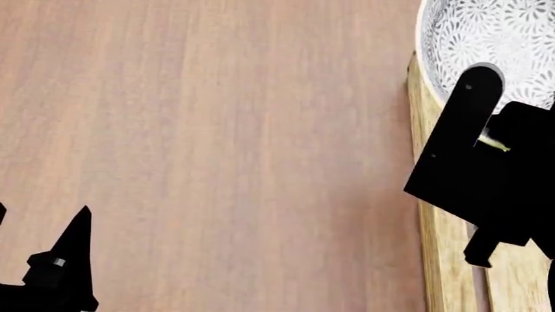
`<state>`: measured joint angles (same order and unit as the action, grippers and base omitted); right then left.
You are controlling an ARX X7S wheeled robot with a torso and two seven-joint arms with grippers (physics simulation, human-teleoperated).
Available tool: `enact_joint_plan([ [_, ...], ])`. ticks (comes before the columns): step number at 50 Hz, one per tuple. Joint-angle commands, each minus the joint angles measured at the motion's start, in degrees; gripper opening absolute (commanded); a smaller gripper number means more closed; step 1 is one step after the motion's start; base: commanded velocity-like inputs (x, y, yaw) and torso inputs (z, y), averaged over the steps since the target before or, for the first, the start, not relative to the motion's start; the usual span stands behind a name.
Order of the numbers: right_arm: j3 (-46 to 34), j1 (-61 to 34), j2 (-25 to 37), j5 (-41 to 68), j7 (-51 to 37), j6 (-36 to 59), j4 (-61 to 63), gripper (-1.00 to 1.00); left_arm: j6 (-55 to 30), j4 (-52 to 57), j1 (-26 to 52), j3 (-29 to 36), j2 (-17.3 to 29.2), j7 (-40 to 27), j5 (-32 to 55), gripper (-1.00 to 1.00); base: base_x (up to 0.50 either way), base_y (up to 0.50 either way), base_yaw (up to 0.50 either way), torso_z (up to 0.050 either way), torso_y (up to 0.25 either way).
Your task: Pick up the bowl on the left and put it in the tray.
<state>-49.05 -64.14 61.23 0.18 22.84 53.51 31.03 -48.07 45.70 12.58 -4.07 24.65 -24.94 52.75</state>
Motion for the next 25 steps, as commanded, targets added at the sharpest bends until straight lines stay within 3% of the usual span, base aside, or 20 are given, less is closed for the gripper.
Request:
enact_joint_plan([
  [1,0.62,5.51,5.99,-0.94,-2.94,-0.36,-0.44,-1.00,-0.09,-0.01,0.30,0.10,0.15,-0.52,0.53,1.00,0.00,0.00,0.00,0.000,0.000],
  [16,-0.57,14.94,5.88,1.41,-10.08,-4.66,-7.84,-1.00,0.17,-0.05,0.39,0.10,0.41,-0.95,0.89,1.00,0.00,0.00,0.00,0.000,0.000],
  [25,-0.88,16.61,2.18,1.63,-12.72,-7.73,-12.72,-1.00,0.40,-0.01,0.31,0.49,0.49,-1.04,0.78,1.00,0.00,0.00,0.00,0.000,0.000],
])
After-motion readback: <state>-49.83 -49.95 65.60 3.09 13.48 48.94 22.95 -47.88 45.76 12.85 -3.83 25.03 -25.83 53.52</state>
